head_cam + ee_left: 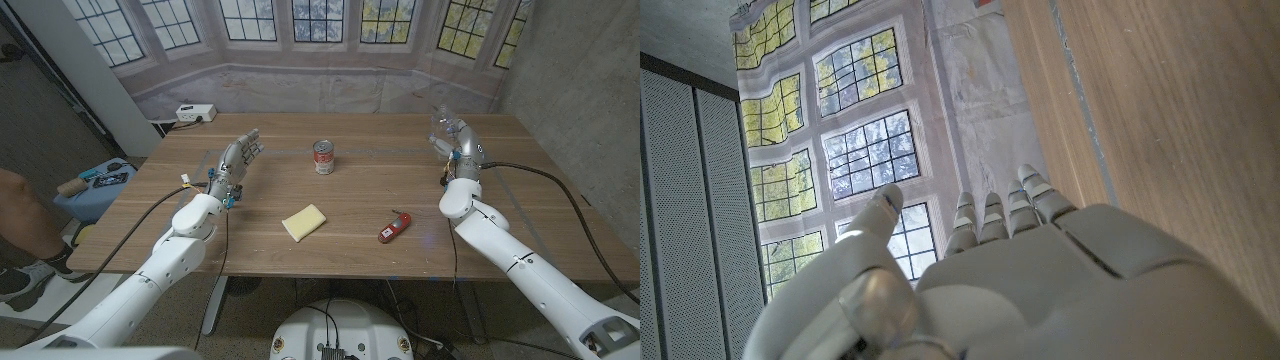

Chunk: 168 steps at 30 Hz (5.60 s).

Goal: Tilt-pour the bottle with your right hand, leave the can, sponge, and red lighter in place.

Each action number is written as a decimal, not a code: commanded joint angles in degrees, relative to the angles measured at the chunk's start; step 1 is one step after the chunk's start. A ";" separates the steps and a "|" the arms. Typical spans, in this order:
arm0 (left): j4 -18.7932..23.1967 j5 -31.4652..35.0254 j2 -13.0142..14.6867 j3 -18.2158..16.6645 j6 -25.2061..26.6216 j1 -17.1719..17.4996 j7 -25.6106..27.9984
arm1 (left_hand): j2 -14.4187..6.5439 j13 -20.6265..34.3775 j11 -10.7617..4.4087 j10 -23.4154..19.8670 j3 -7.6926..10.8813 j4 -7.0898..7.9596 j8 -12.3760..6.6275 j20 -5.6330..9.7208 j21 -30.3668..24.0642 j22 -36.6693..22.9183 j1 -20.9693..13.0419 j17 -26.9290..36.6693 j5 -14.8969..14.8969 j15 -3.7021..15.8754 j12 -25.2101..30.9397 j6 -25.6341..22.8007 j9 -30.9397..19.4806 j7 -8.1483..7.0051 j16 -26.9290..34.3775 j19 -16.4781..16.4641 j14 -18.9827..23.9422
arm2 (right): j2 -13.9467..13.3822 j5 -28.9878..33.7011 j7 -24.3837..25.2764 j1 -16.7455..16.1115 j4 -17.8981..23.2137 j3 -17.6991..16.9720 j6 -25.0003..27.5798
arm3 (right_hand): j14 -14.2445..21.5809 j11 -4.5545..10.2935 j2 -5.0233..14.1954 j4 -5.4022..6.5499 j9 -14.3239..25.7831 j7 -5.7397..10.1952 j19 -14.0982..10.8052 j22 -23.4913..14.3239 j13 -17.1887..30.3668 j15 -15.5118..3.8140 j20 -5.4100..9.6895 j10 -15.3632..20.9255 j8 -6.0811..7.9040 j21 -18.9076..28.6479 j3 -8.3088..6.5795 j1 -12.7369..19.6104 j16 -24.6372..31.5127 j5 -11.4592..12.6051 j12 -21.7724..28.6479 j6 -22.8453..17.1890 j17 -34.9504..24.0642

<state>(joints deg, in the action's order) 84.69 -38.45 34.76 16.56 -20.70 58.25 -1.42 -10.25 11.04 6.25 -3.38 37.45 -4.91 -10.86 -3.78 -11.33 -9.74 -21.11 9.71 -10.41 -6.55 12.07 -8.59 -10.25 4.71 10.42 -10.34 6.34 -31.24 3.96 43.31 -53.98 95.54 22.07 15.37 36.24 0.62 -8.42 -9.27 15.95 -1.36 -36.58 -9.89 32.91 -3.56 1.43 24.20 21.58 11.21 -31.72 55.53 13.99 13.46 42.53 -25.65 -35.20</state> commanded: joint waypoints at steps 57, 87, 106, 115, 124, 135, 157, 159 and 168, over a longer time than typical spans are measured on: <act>4.04 0.09 0.74 -1.54 -0.42 5.23 3.27 | -0.05 0.21 0.17 -0.23 -0.46 -0.13 0.13 -0.16 0.03 -0.28 -1.34 0.11 -0.34 -0.35 -0.07 -0.36 -0.29 -0.10 0.00 -0.40 0.19 | 7.57 -8.63 7.32 7.59 -25.16 2.16 -19.00 | -1.72 0.66 0.40 -0.02 -0.51 1.21 0.02 -0.17 -2.79 -5.14 1.68 -0.41 -1.55 0.29 0.28 0.91 -2.27 -0.90 -2.03 -0.64 1.52; 5.21 0.50 0.64 -1.11 0.21 5.54 3.80 | -0.05 0.22 0.23 -0.21 -0.68 -0.30 0.12 -0.20 0.04 -0.28 -1.68 0.10 -0.34 -0.39 -0.09 -0.48 -0.29 -0.11 0.01 -0.39 0.21 | 6.99 -11.68 4.69 8.17 -27.82 2.76 -18.80 | -3.56 0.55 -0.18 0.01 -0.57 1.40 0.03 -0.15 -4.24 -4.67 1.95 -1.31 -2.02 0.25 0.43 0.61 -3.62 -1.20 -3.80 -0.06 3.88; 4.37 0.58 0.27 -0.77 0.20 4.55 3.52 | -0.07 0.22 0.31 -0.27 -0.80 -0.39 0.11 -0.21 0.03 -0.29 -1.90 0.11 -0.35 -0.38 -0.08 -0.56 -0.29 -0.10 0.01 -0.39 0.18 | 6.52 -12.98 2.25 8.40 -28.64 3.14 -20.33 | -7.92 -0.71 -0.97 0.14 -0.91 0.76 2.18 -0.15 -5.97 -3.31 1.64 -4.85 -3.98 -0.33 0.90 -0.43 -4.18 -1.48 -7.20 3.83 6.88; 4.04 0.46 0.37 -0.77 0.37 4.39 3.33 | -0.11 0.22 0.16 -0.16 -0.89 -0.37 0.14 -0.22 0.04 -0.29 -1.96 0.14 -0.34 -0.34 -0.12 -0.53 -0.29 -0.18 0.02 -0.37 0.15 | 6.35 -13.37 1.28 8.20 -28.99 3.33 -20.99 | -10.57 -1.63 -1.13 0.58 -0.88 -0.27 4.12 -0.15 -6.81 -2.05 0.92 -7.07 -5.05 -0.63 1.80 -2.21 -4.08 -1.66 -9.12 6.18 8.32; 3.34 0.03 0.30 -0.59 0.43 3.95 2.49 | -0.10 0.22 0.34 -0.23 -0.96 -0.38 0.14 -0.24 0.03 -0.29 -2.03 0.14 -0.34 -0.43 -0.10 -0.56 -0.29 -0.19 0.02 -0.39 0.13 | 5.51 -13.50 0.08 7.23 -27.87 3.48 -21.46 | -13.22 -2.60 -1.16 0.67 -0.87 -0.89 5.91 -0.16 -7.52 -1.14 0.23 -9.10 -6.14 -0.71 2.49 -3.49 -4.02 -1.67 -10.81 8.45 9.64; 2.97 -0.37 0.53 -0.78 -0.13 4.05 1.53 | -0.12 0.23 0.53 -0.27 -1.02 -0.34 0.06 -0.22 0.01 -0.29 -2.10 0.16 -0.34 -0.45 -0.09 -0.78 -0.30 -0.20 0.04 -0.42 0.15 | 4.06 -13.51 -1.04 5.44 -24.55 3.15 -20.74 | -16.76 -3.45 -1.25 0.99 -0.92 -1.68 8.14 -0.19 -8.17 0.73 -0.73 -11.96 -7.39 -0.77 3.64 -5.71 -4.00 -1.83 -12.78 11.00 10.90; 1.01 -1.45 0.42 -0.59 -1.10 3.13 -1.35 | -0.04 0.23 0.59 -0.29 -1.10 -0.29 -0.27 -0.27 0.03 -0.29 -2.17 0.15 -0.36 -0.49 -0.08 -1.90 -0.37 -0.36 0.01 -0.38 0.14 | 1.43 -12.74 -1.97 1.50 -16.26 1.90 -18.26 | -21.86 -4.68 -0.78 1.02 -1.05 -3.32 11.35 -0.20 -8.60 3.76 -2.54 -16.34 -9.33 -0.57 5.52 -8.06 -3.72 -2.12 -15.39 15.41 12.58; 0.83 -1.51 0.42 -0.54 -1.18 2.99 -1.66 | -0.01 0.23 0.56 -0.31 -1.10 -0.32 -0.26 -0.22 0.04 -0.29 -2.20 0.13 -0.36 -0.45 -0.08 -1.92 -0.38 -0.41 0.00 -0.35 0.14 | 1.04 -12.76 -2.17 0.83 -15.18 1.67 -18.13 | -22.16 -4.87 -0.87 1.01 -1.08 -3.36 11.41 -0.20 -8.67 4.17 -2.67 -16.62 -9.42 -0.53 5.66 -8.24 -3.73 -2.13 -15.58 15.66 12.69; 0.42 -1.59 0.47 -0.36 -1.59 2.66 -2.64 | 0.00 0.23 0.64 -0.29 -1.14 -0.36 -0.21 -0.30 0.04 -0.29 -2.28 0.11 -0.37 -0.53 -0.08 -1.94 -0.40 -0.40 -0.04 -0.34 0.06 | -0.98 -13.19 -3.11 -2.75 -9.66 -0.02 -17.48 | -24.12 -5.53 -0.83 1.10 -1.22 -3.89 12.12 -0.17 -9.09 5.39 -3.26 -18.13 -9.78 -0.50 6.34 -9.15 -3.76 -2.14 -16.70 16.77 13.33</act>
<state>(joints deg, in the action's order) 85.89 -39.85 35.19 15.93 -21.80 61.42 -2.87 -10.25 11.04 6.45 -3.58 36.57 -5.28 -10.86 -3.78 -11.33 -9.74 -22.61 9.72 -10.41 -6.55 12.08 -10.13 -10.55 4.20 10.42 -10.34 6.34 -30.06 -8.96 41.24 -52.96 79.79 23.73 -3.25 12.53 -4.70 -9.17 -8.21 14.62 -5.22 -24.59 -9.85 23.87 1.73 -1.74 6.39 12.04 10.36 -25.67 46.89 9.95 11.45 26.06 -9.07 -21.81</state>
